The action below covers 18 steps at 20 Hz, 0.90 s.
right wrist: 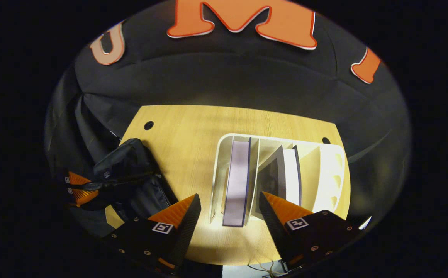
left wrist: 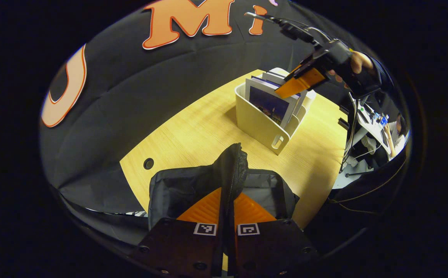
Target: Open the schoolbag, grab two books from the bookshelf and put them into the schoolbag.
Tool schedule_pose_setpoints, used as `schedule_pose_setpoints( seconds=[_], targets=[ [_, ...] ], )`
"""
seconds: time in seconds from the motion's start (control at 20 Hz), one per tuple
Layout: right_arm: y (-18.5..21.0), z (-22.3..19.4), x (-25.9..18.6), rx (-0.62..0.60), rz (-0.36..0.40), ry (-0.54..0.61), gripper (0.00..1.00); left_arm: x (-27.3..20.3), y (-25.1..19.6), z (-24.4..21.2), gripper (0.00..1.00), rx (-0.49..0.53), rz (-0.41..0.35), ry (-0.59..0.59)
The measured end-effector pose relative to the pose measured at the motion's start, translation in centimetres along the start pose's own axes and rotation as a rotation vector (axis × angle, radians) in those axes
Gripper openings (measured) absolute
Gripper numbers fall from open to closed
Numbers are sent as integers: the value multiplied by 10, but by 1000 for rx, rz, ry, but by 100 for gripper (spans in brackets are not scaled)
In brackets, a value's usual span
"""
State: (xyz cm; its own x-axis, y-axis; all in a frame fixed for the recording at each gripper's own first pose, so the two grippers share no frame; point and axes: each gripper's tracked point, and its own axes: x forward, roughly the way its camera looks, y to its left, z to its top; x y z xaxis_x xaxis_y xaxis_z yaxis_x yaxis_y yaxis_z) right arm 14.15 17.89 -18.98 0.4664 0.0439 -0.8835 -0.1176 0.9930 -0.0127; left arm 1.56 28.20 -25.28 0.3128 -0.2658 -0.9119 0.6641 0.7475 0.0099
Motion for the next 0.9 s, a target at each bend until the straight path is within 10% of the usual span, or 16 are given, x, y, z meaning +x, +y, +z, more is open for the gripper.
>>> schedule_pose_setpoints(
  seconds=[0.45,0.9],
  targets=[
    [-1,-1,54,122,-7,184,30,6,-1,1,6,-36,1,28],
    [-9,12,-49,261,60,30,33,6,2,1,6,-20,-32,27]
  ],
)
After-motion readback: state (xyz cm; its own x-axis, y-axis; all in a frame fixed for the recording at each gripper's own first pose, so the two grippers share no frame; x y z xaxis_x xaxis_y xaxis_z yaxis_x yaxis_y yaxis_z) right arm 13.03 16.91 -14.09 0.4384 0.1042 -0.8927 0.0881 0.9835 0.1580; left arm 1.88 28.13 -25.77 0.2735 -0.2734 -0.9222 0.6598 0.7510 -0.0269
